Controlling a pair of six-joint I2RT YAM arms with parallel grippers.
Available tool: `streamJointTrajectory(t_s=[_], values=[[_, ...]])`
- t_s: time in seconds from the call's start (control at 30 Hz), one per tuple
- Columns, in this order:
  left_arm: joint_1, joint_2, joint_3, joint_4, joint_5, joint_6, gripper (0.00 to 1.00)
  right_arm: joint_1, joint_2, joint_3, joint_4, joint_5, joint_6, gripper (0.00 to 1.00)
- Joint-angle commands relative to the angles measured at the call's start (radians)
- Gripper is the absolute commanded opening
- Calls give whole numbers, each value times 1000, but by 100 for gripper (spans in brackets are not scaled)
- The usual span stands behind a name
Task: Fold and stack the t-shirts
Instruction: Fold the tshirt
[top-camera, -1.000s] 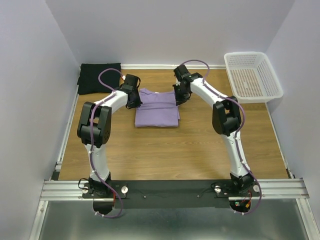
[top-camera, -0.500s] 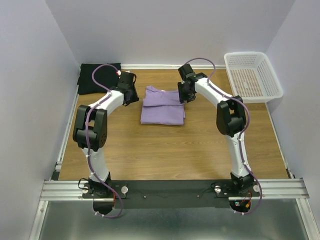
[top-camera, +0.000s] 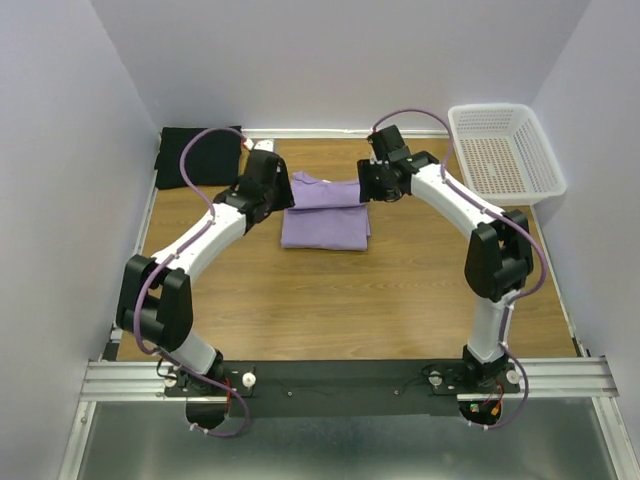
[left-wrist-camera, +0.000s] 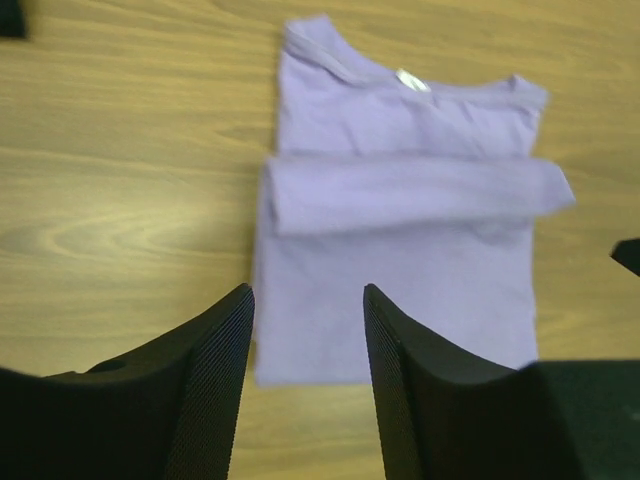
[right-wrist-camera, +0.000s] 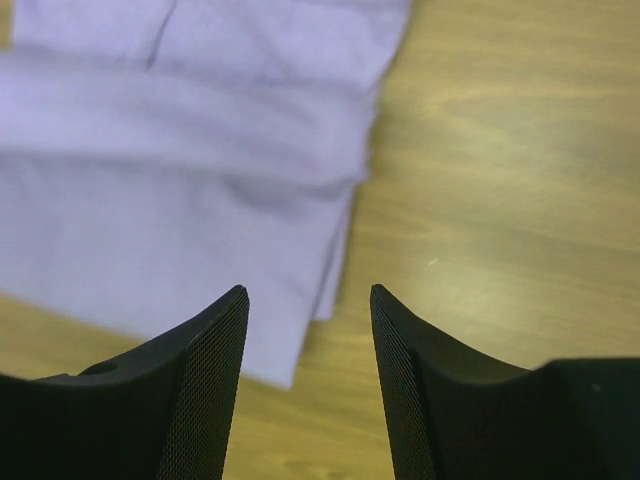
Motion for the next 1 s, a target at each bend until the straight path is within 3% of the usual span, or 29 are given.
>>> streamJointTrajectory(t_s=[0.0,0.1,0.27,0.63,0.77,0.97], values=[[-58,39,-86,0,-12,-42,50,49,-91,-143,130,-154,55,60],[-98,97,-91,4,-1,-60,43,71,-113,-237,210,-246,93,60],[-156,187,-69,14,27,-79,40,76,-100,-364,325,-313,145,55],[-162,229,-178,12,70,-136,36,65,-48,-536,400,-254,145,47],[-164,212,-235,6,113,-148,34,65,-76,-610,399,-269,173,46],[-193,59,-383,-26,206,-183,34,68,-205,-775,376,-368,204,46]])
